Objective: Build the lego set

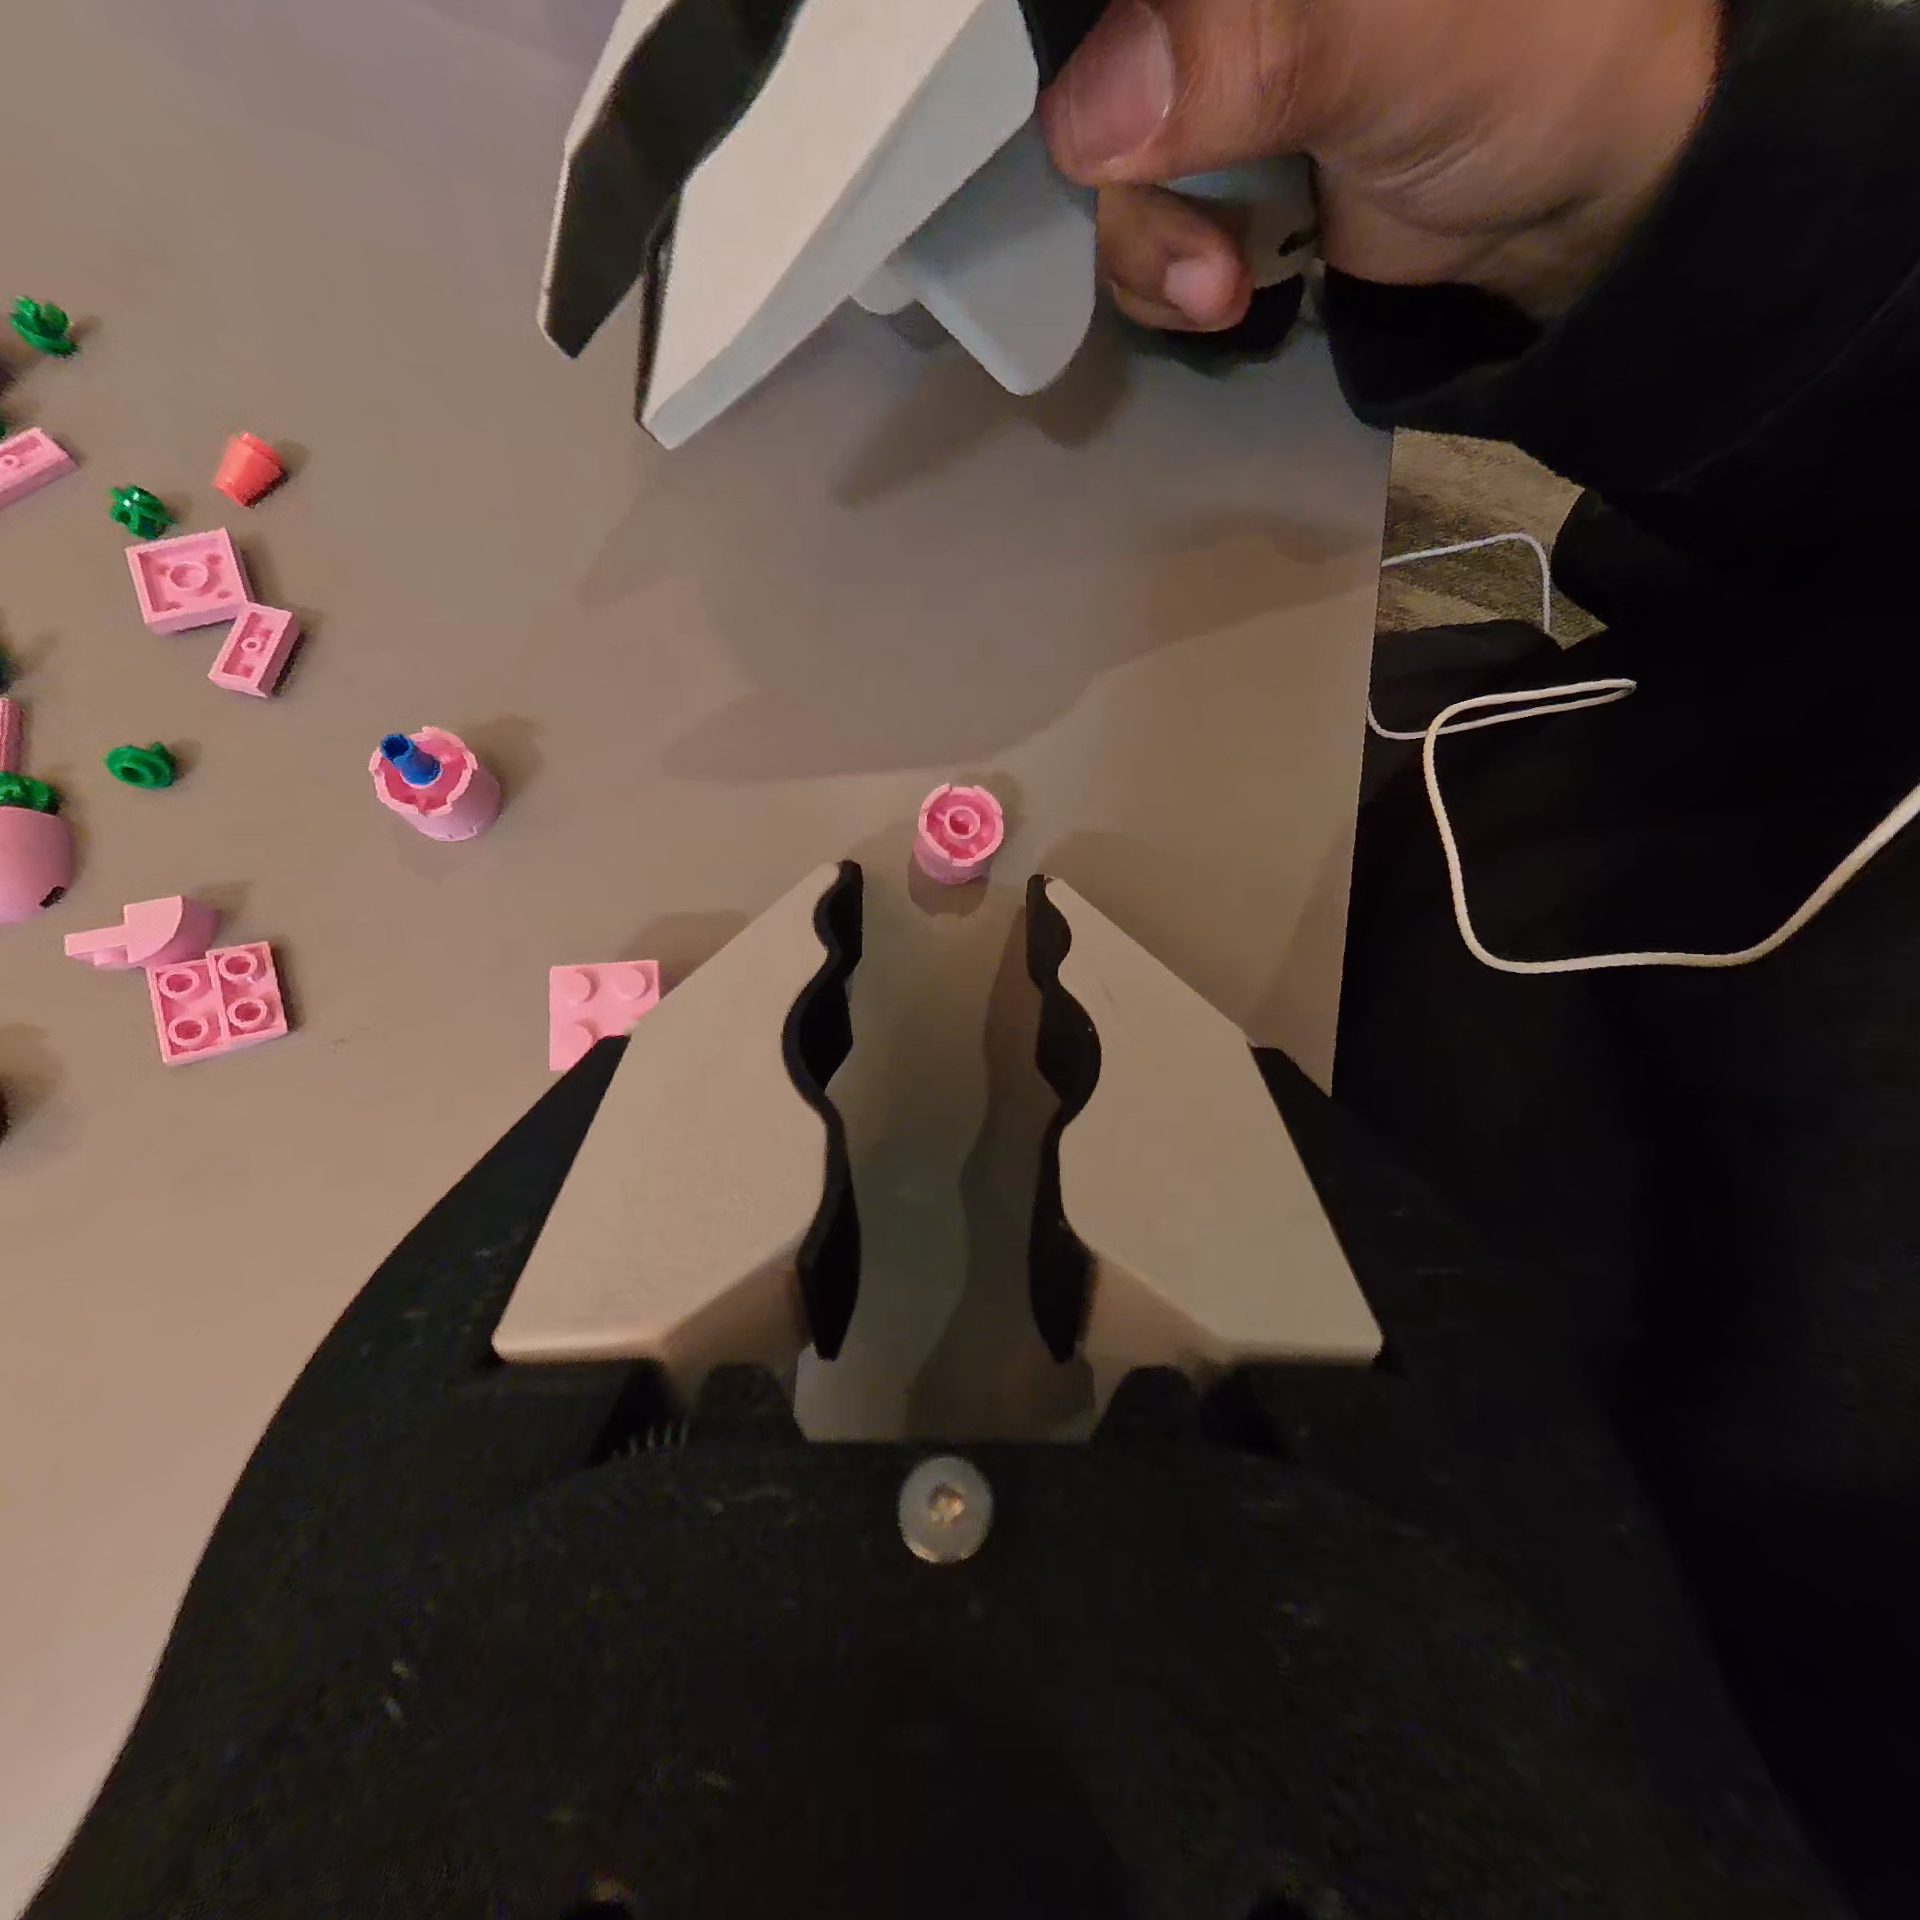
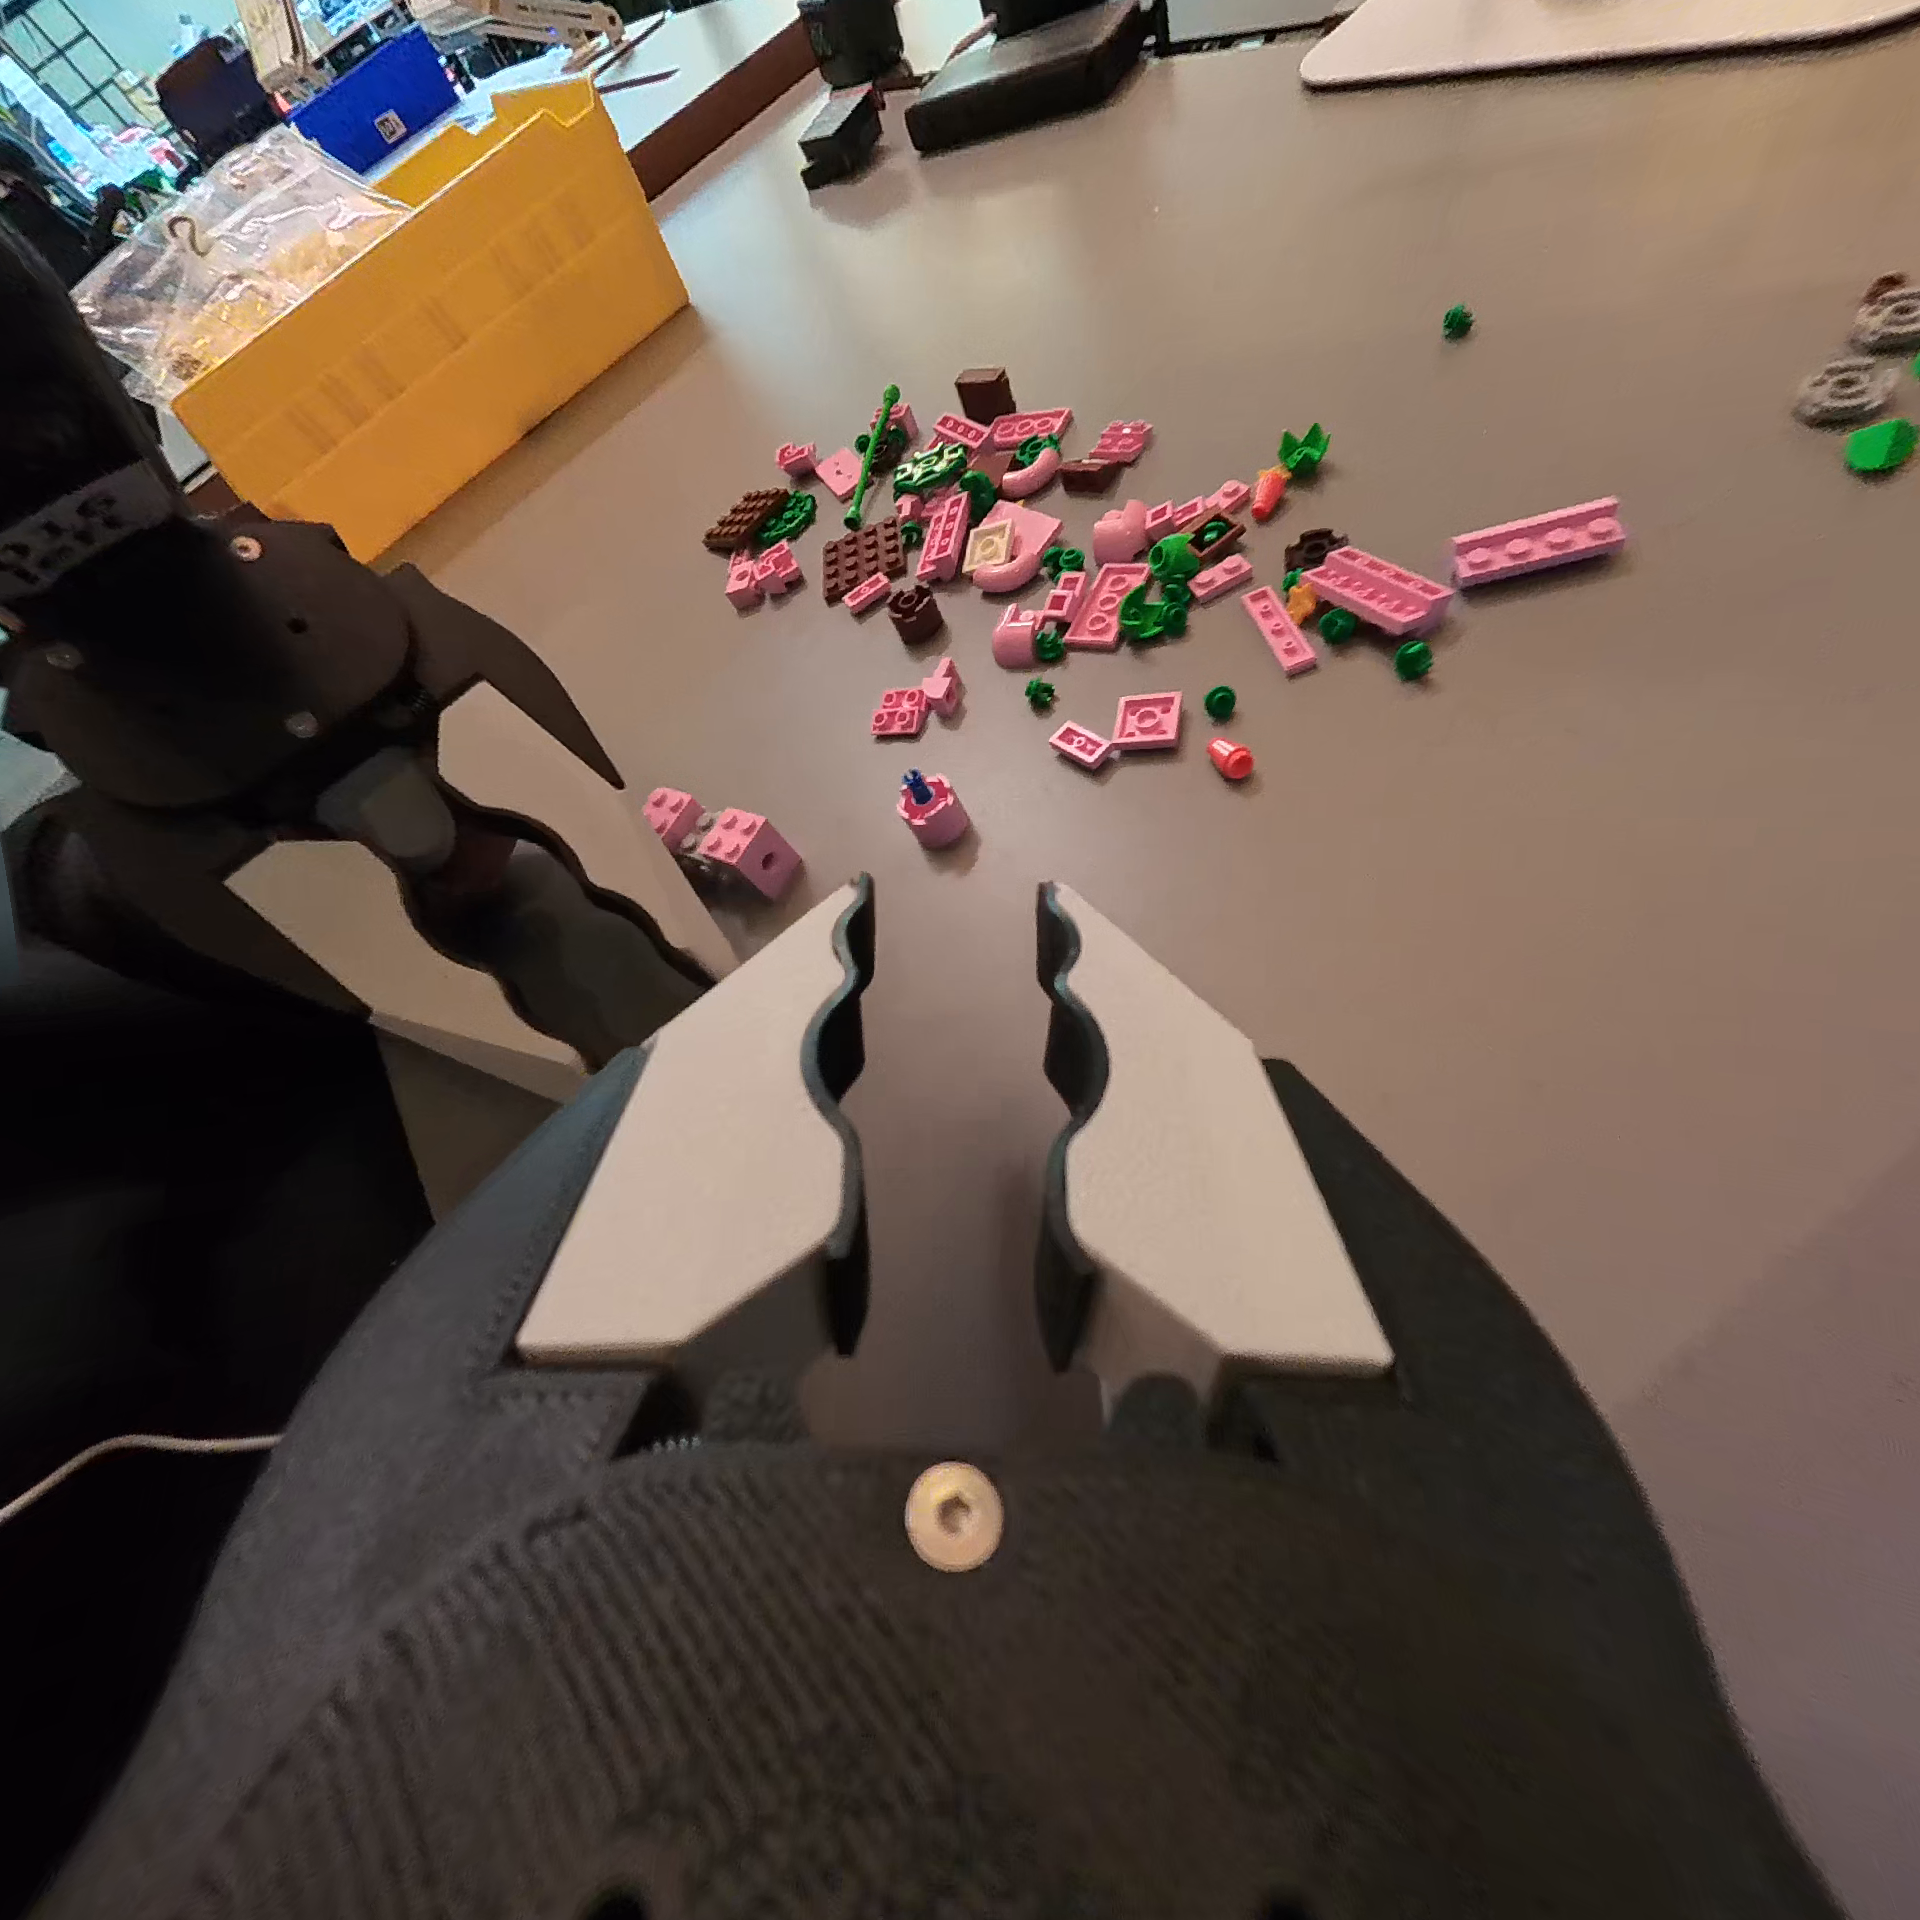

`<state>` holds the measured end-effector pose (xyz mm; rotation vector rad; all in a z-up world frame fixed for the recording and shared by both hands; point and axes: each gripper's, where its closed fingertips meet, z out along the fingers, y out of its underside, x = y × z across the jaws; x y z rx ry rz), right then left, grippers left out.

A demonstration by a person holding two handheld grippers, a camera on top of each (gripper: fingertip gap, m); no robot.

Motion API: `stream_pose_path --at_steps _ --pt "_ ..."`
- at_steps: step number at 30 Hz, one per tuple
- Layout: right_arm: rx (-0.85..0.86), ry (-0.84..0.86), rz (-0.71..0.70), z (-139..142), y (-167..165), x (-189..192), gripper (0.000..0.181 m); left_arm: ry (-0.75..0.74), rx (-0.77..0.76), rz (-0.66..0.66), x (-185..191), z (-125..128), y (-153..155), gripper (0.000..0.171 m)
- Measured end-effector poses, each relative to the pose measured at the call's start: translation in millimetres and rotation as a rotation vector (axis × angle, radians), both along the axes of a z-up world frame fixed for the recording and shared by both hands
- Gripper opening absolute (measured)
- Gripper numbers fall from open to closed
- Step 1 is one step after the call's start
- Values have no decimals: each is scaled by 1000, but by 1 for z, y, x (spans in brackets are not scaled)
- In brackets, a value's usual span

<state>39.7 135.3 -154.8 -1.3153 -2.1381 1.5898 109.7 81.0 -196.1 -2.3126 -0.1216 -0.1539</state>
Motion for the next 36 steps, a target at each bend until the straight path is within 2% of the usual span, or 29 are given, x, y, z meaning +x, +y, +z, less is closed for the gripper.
stream_pose_path --at_steps 3,5,6,8,10,12,14,17,21,23,26,31,36 --pt "120 90 -44 0 9 -11 30 -7 38 5 -1 6 0 27" --pt "213 184 -60 3 10 -22 34 -65 83 8 -2 12 -1 27" --pt "204 231 -58 9 6 -29 40 -105 110 8 -2 16 -1 26" --pt "75 298 -47 34 -3 -44 44 -181 173 1 -3 25 -2 25" --pt "-45 334 -36 70 -6 -59 35 -203 281 -20 -2 41 -3 12" --pt "-5 406 -82 97 4 -84 23 -179 403 -21 -3 59 -6 3" --pt "151 454 -181 105 26 -121 21 -163 481 -14 -5 70 -9 1" --pt "283 420 -303 85 59 -180 35 -192 532 -22 -6 77 -13 2" --pt "208 204 -373 37 91 -223 14 -239 573 -30 -5 83 -16 4" --pt "144 122 -391 19 99 -227 8 -261 578 -27 -5 83 -17 4" --pt "214 44 -403 -10 114 -227 4 -322 576 -42 -2 83 -17 3" --pt "321 24 -345 -22 109 -228 0 -383 586 -43 -2 84 -17 4" --pt "426 -38 -277 -40 104 -232 7 -412 590 -41 -4 85 -17 5"
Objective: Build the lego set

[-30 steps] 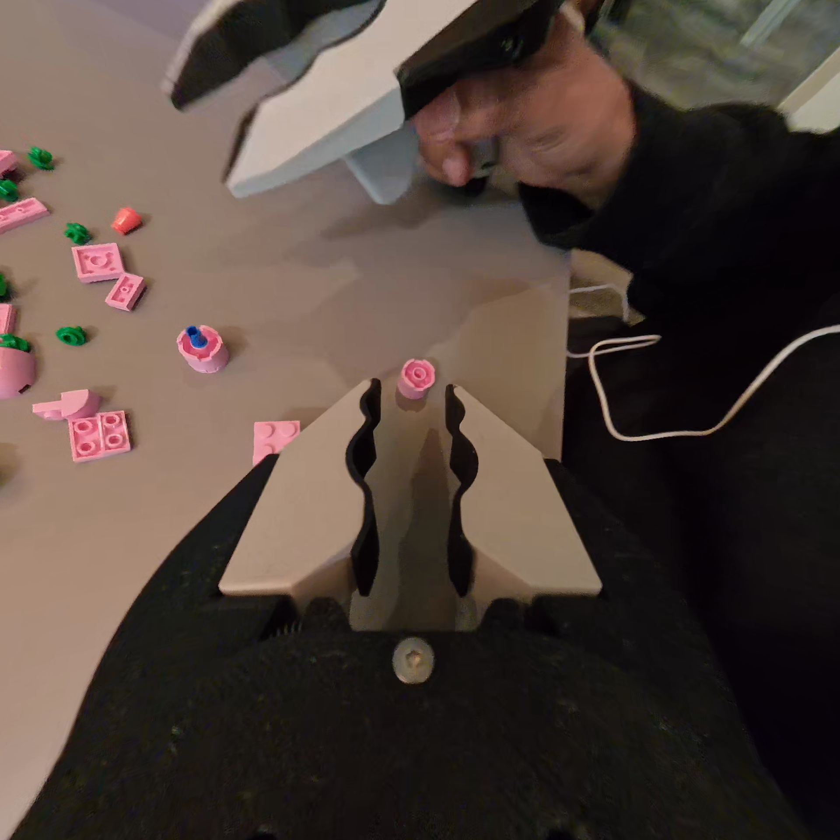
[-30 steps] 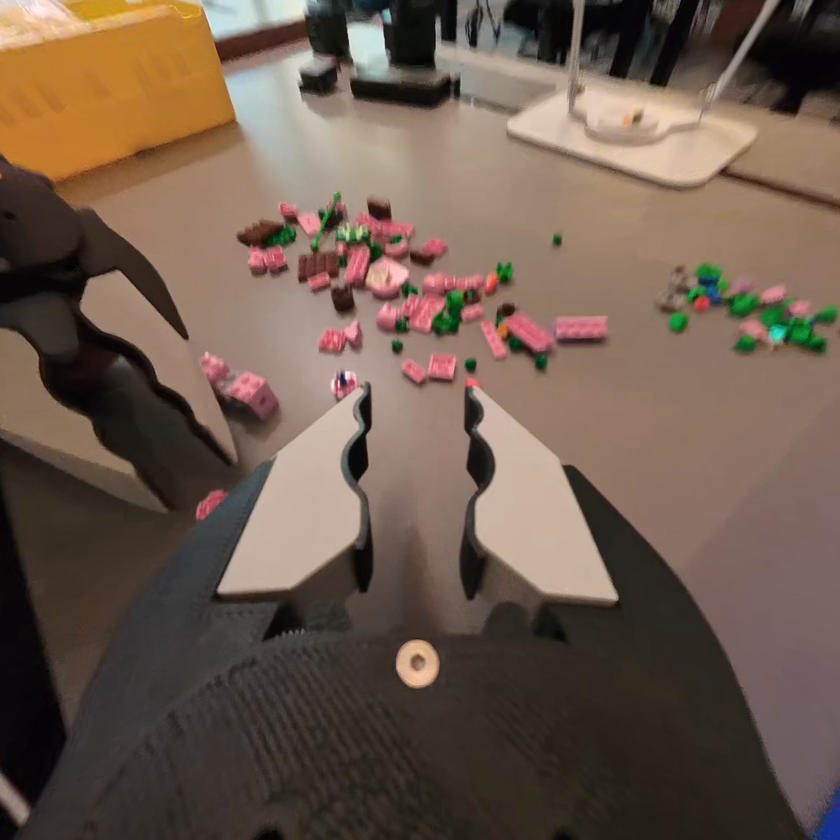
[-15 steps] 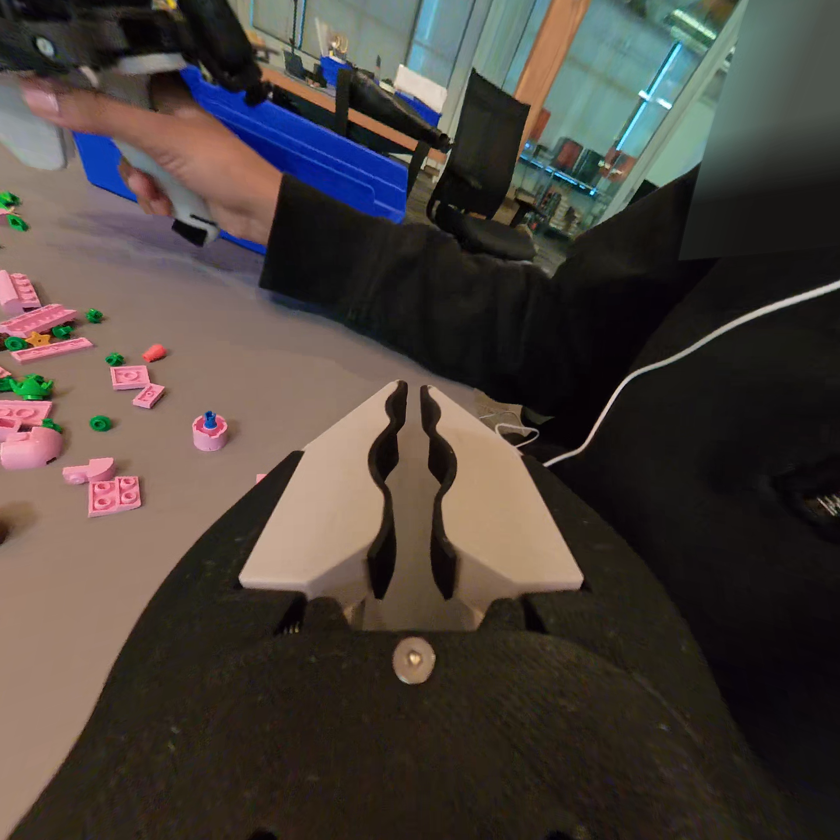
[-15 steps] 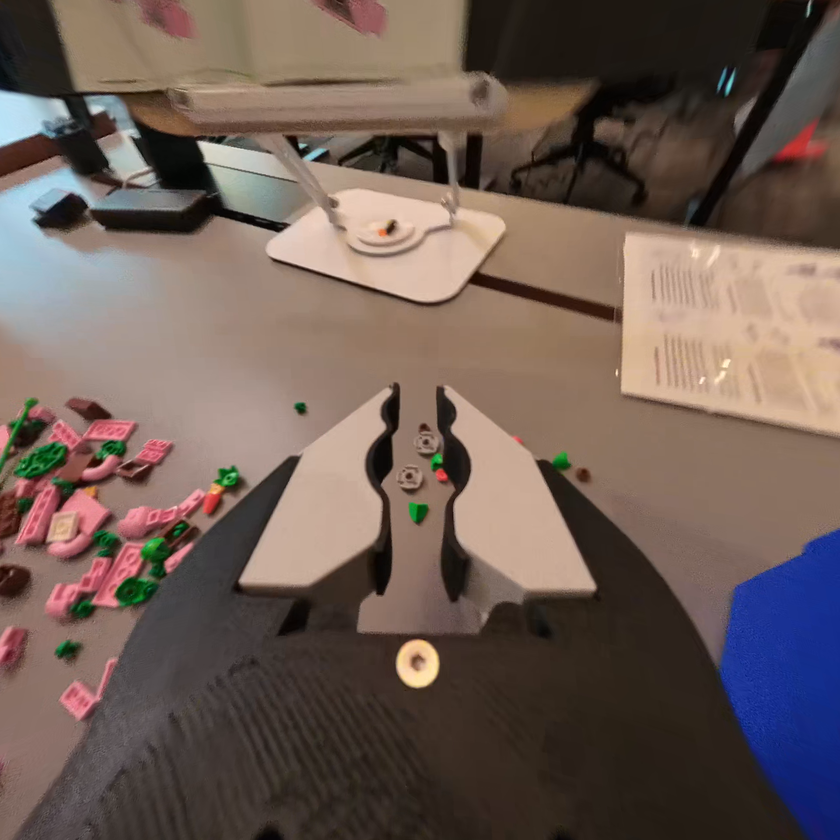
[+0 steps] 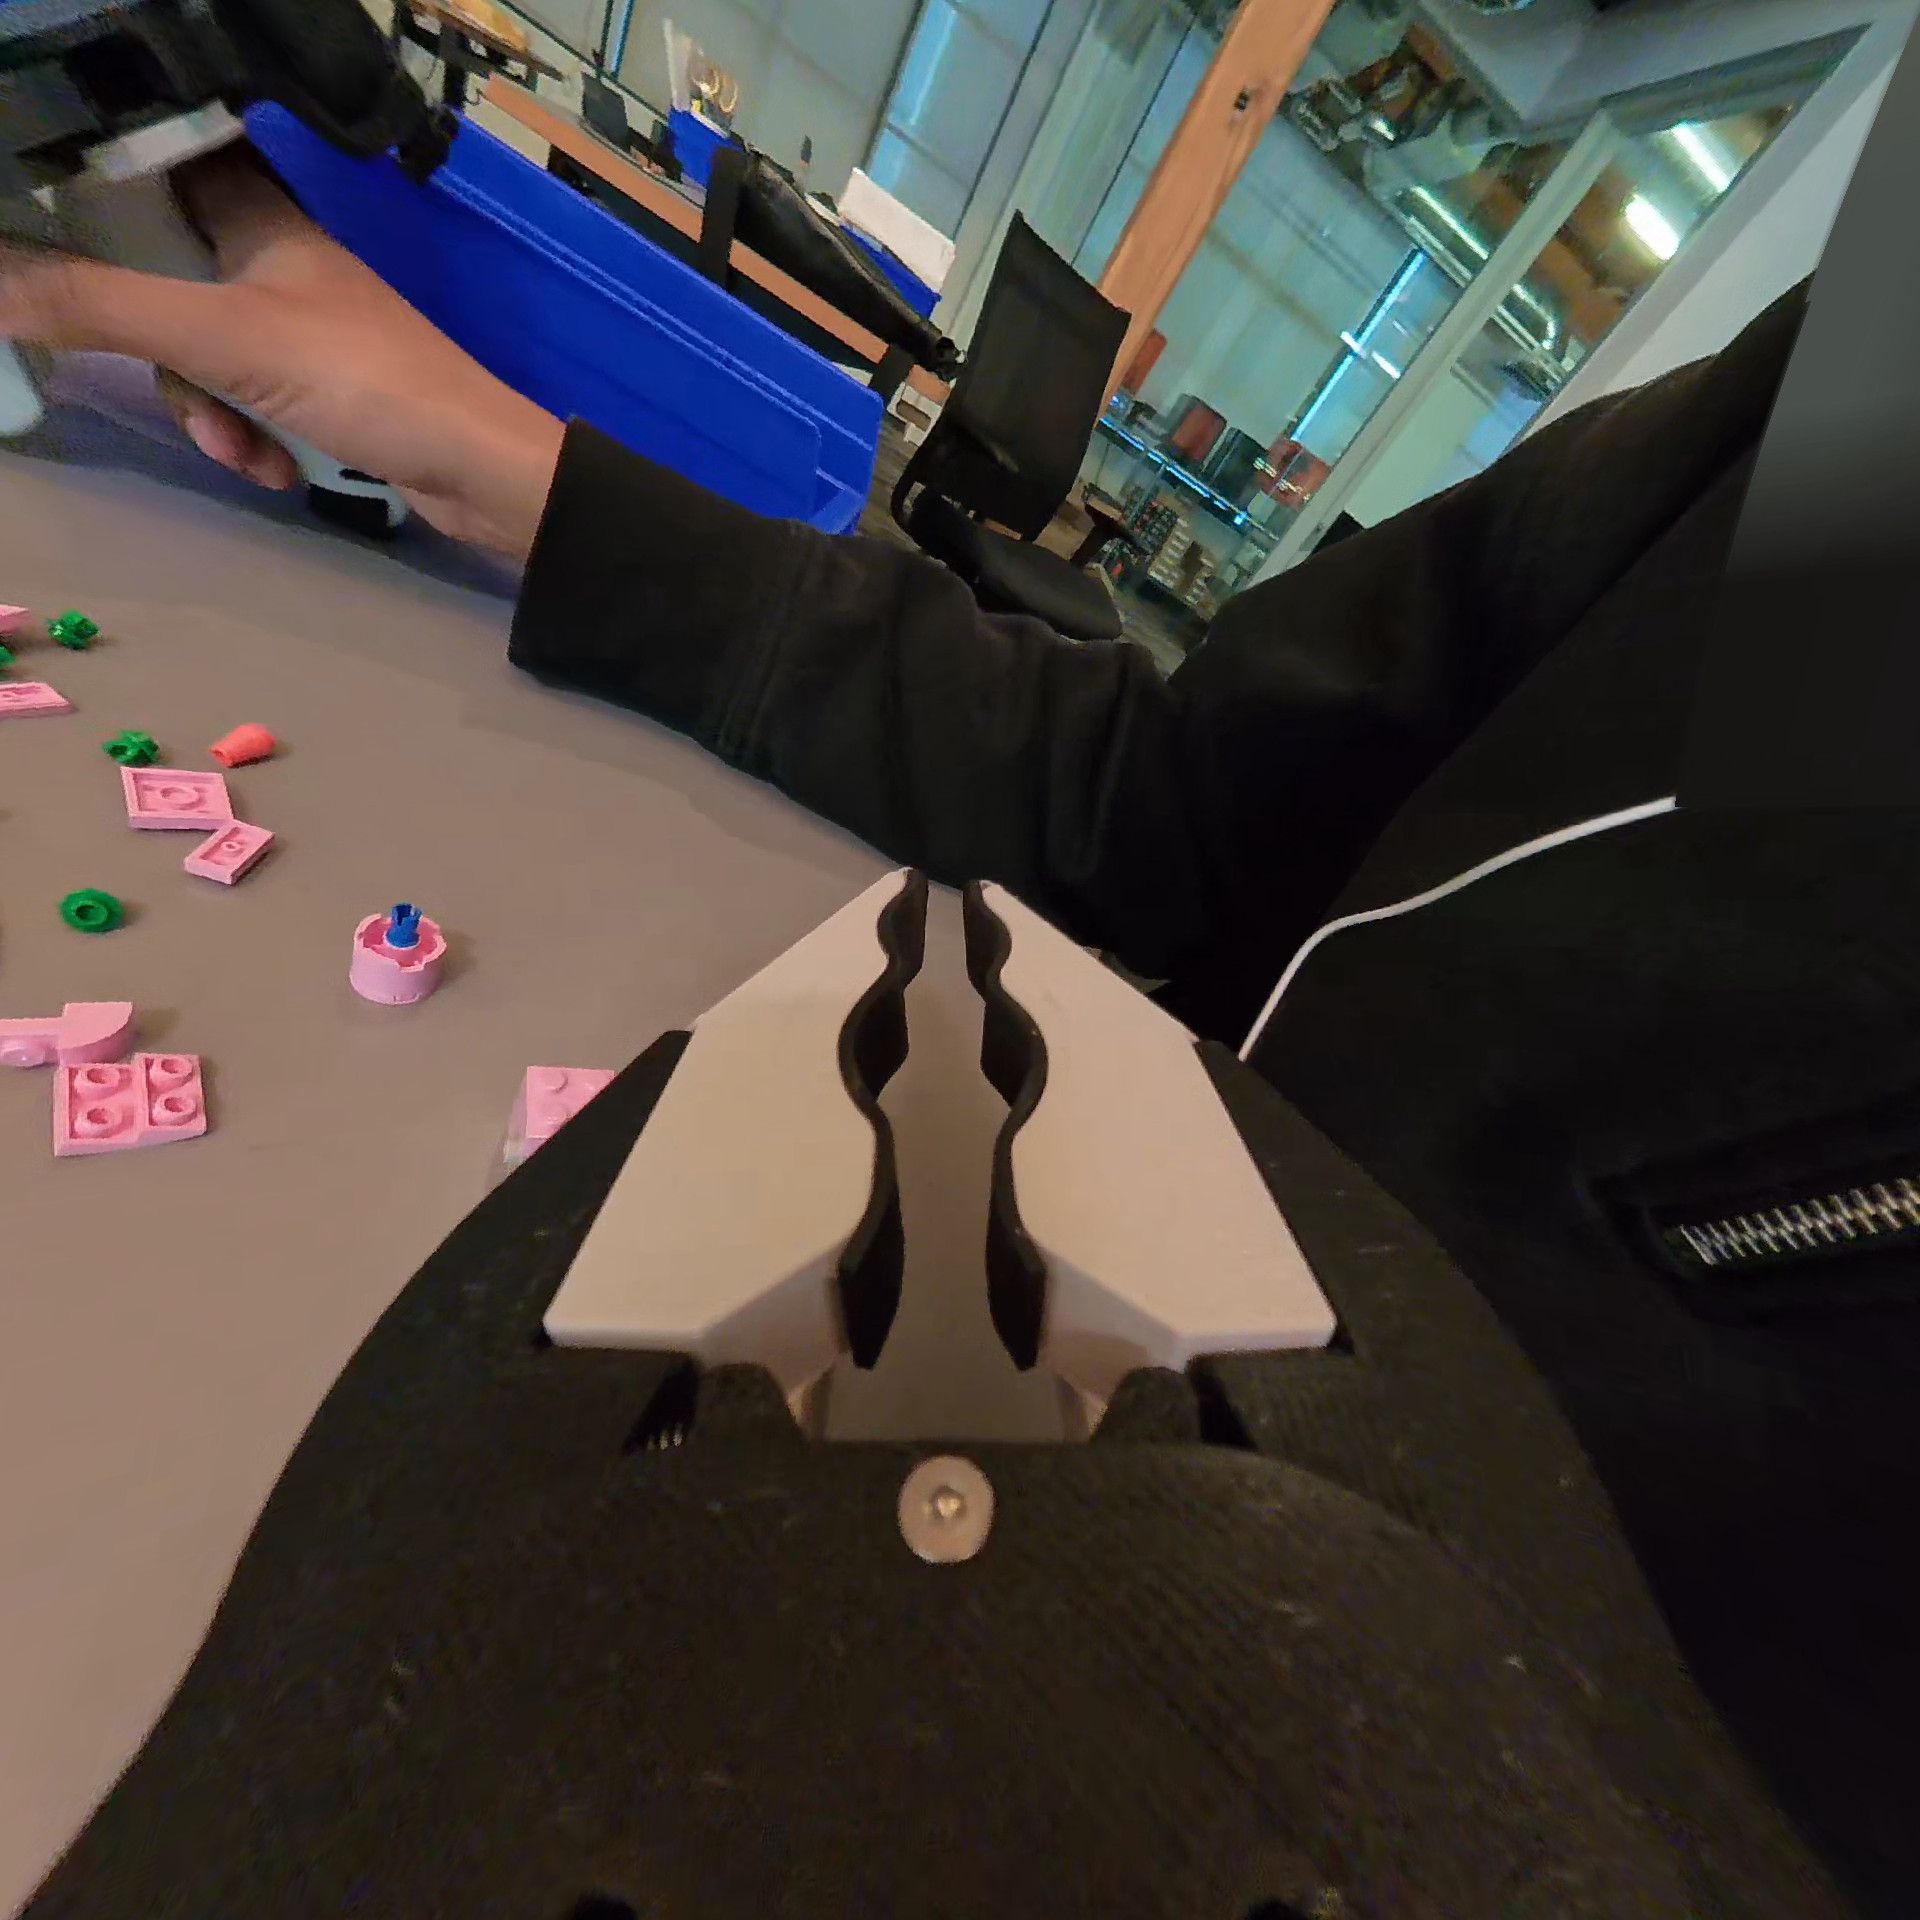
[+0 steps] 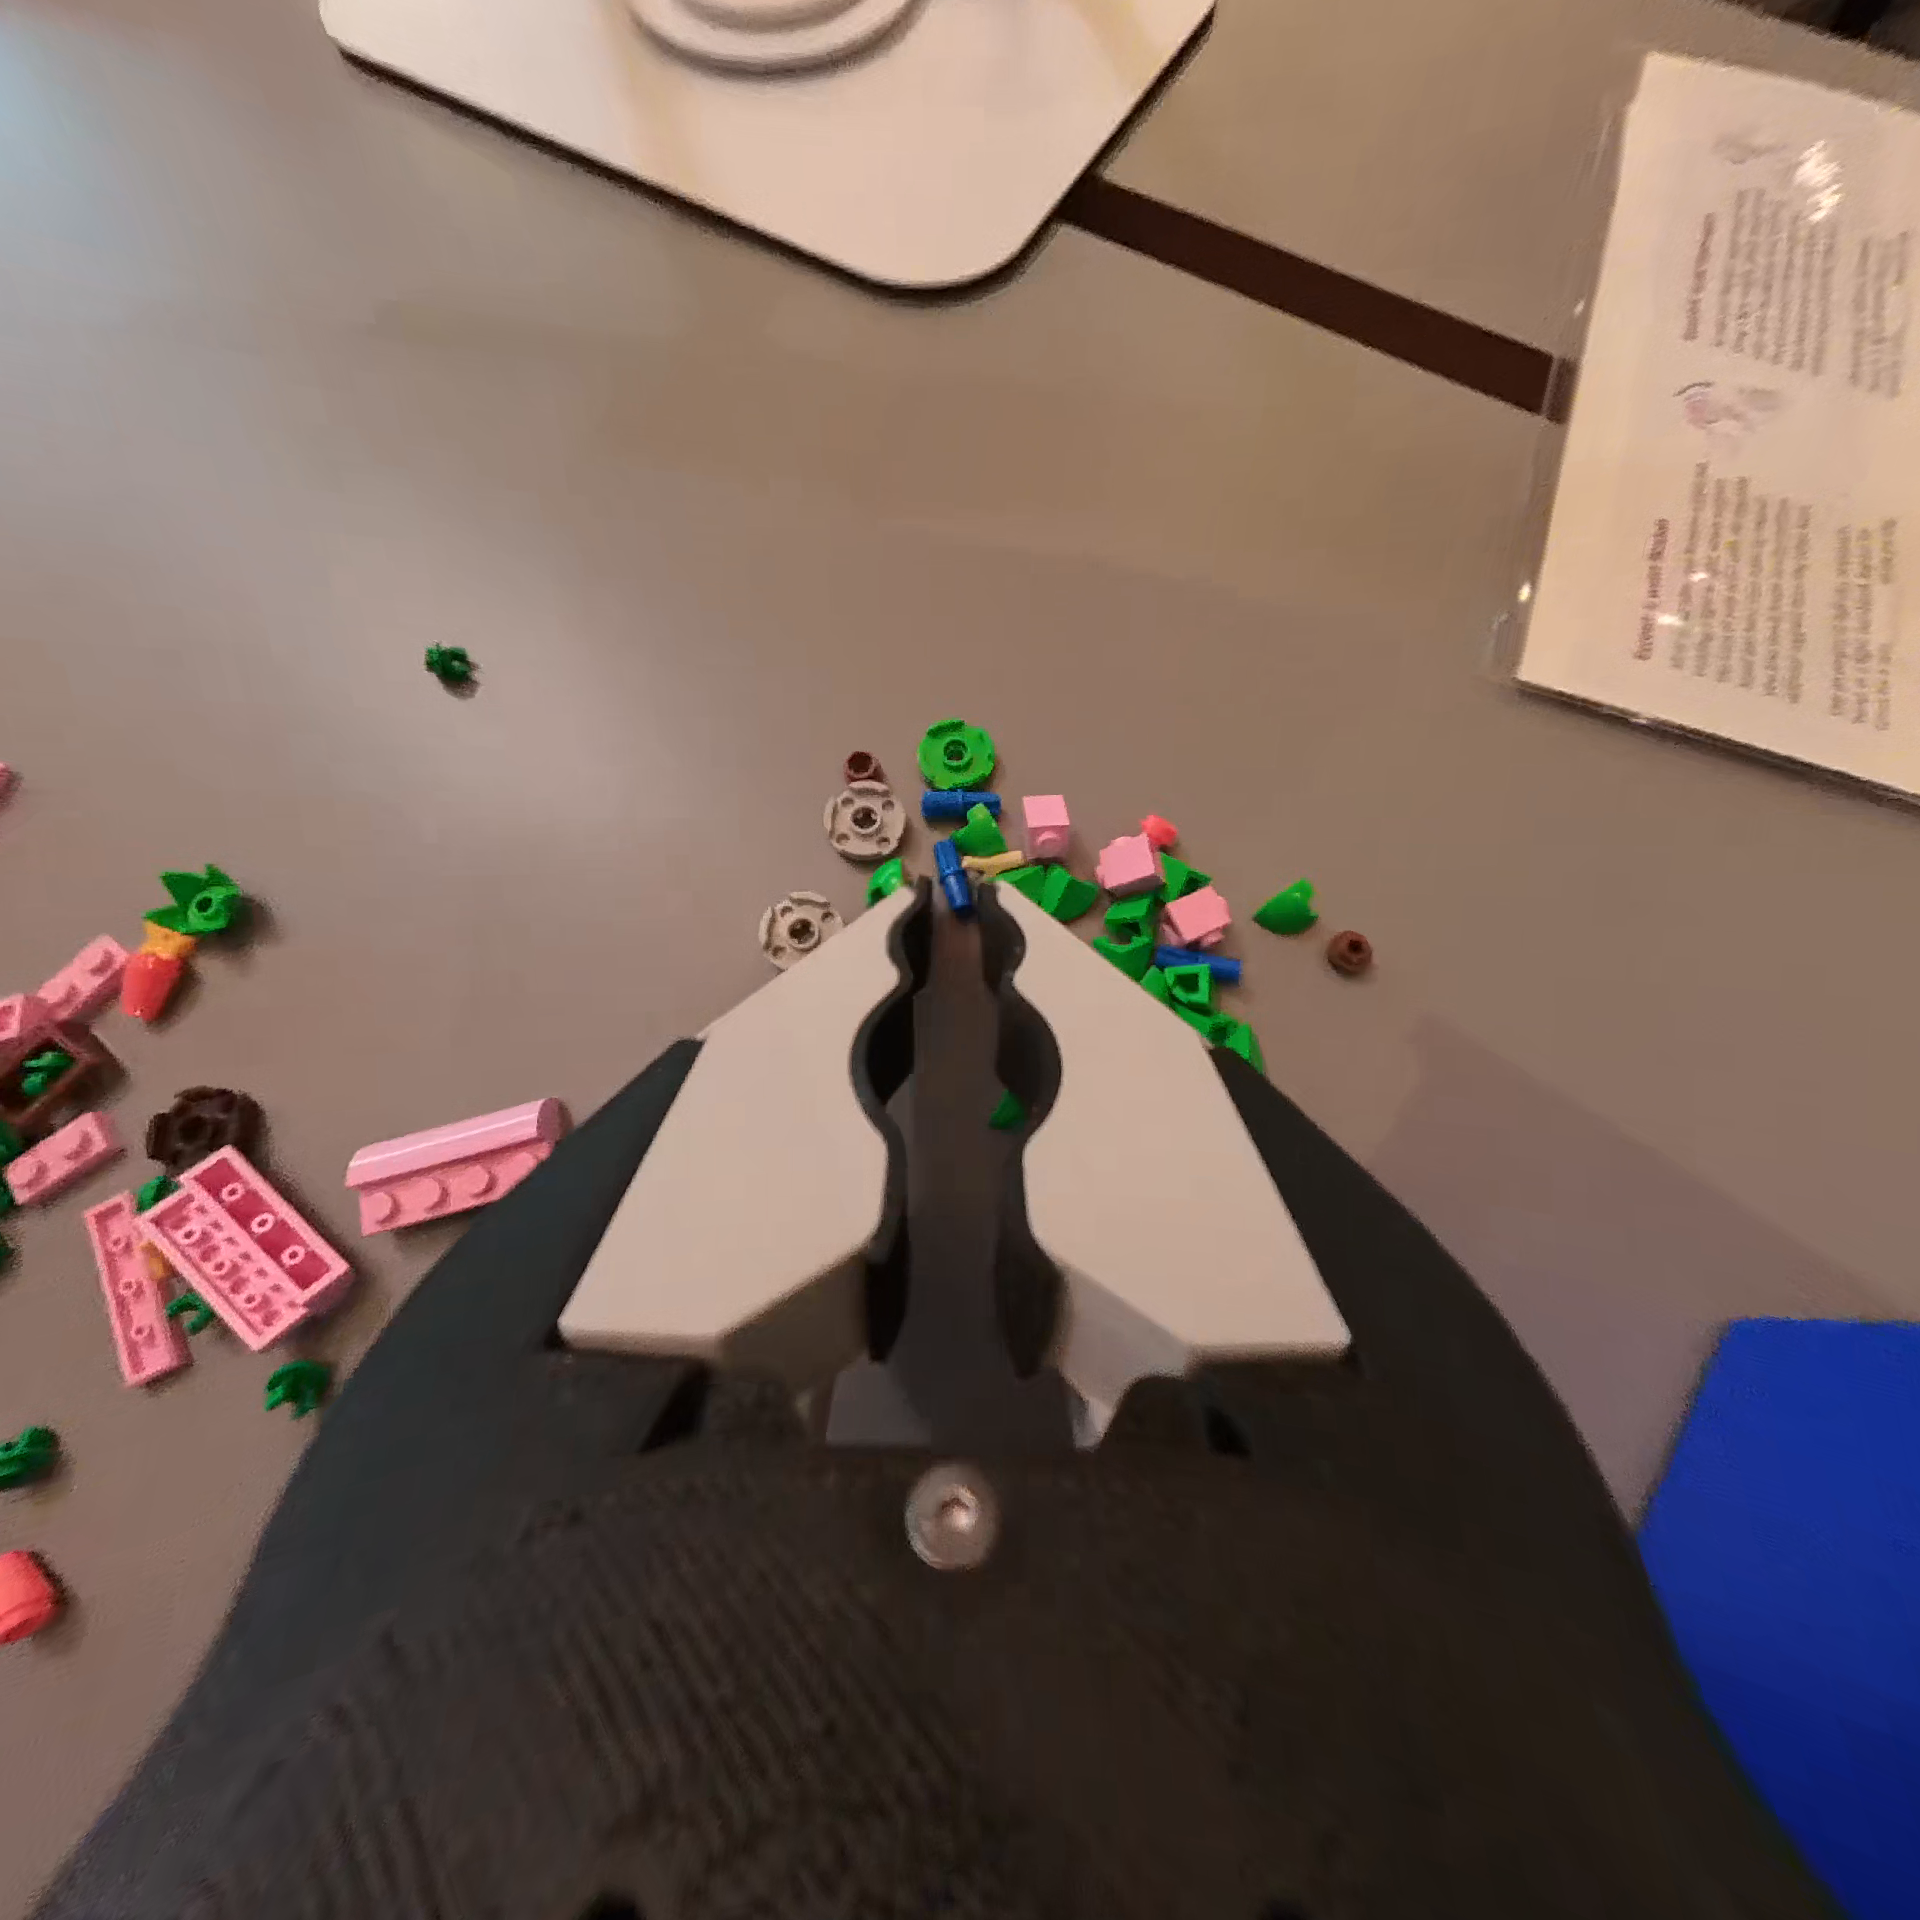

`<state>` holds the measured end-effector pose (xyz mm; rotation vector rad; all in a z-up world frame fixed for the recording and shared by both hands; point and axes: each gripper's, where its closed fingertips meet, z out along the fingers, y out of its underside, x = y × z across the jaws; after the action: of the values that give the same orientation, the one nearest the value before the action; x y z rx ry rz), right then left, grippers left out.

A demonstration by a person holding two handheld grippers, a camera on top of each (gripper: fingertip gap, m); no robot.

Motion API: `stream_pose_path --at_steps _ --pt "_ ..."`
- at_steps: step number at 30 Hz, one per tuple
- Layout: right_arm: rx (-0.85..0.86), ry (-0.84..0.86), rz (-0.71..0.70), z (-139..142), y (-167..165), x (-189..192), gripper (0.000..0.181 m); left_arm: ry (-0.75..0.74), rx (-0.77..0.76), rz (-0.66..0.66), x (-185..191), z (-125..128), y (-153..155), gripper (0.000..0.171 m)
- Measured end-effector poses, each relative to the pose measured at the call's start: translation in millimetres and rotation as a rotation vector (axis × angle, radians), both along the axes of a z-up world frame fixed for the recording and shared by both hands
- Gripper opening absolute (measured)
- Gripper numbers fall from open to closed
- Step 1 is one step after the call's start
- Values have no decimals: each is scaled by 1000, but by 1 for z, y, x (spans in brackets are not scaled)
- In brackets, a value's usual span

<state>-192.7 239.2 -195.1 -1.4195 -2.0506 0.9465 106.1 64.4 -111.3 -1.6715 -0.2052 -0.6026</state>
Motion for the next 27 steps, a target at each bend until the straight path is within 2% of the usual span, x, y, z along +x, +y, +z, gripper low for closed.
stream_pose_path --at_steps 6,10,13,15,17,20,23,25,27 --pt "-14 -18 15 -2 -2 -1 10 5 -15 -8 1 -2 2 5" --pt "-10 -11 40 -1 -6 1 3 4 -11 -13 2 -2 2 5" --pt "-11 81 65 13 -10 3 2 9 -5 -2 1 -1 1 7" --pt "-32 207 120 34 -22 8 2 46 5 71 -10 1 0 16" --pt "-54 341 251 62 -52 23 2 115 49 203 -28 10 -8 22" --pt "7 554 537 101 -120 73 2 148 172 423 -60 34 -32 26" --pt "130 706 739 119 -188 127 2 122 286 678 -95 52 -69 28" --pt "193 787 844 121 -226 161 2 119 344 754 -103 60 -85 28" --pt "251 889 891 126 -249 188 3 93 317 736 -104 54 -81 29"
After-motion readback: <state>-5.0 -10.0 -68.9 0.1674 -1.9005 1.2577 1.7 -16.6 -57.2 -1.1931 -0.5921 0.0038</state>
